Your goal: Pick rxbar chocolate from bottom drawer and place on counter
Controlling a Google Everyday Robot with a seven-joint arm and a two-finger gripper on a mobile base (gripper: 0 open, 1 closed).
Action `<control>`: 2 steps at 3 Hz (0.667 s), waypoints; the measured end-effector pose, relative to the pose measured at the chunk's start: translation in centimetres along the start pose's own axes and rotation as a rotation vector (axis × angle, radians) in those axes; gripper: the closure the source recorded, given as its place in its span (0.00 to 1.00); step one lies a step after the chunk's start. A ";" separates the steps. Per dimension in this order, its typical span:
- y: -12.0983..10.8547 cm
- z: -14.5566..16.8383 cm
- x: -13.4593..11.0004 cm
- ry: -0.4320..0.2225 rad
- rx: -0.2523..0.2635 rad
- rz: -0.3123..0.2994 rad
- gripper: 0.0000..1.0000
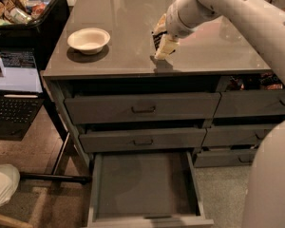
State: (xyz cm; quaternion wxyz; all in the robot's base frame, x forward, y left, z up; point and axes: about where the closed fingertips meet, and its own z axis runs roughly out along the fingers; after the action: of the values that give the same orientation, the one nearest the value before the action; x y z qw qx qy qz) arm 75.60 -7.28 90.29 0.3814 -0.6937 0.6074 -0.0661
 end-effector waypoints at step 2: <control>0.2 0.7 0.0 -0.036 -0.031 0.005 0.13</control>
Offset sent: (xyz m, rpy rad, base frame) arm 0.0008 0.0017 -0.0008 0.0300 0.0290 0.0454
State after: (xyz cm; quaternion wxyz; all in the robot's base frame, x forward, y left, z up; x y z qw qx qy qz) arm 75.80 -6.97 89.68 0.3818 -0.6989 0.6033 -0.0433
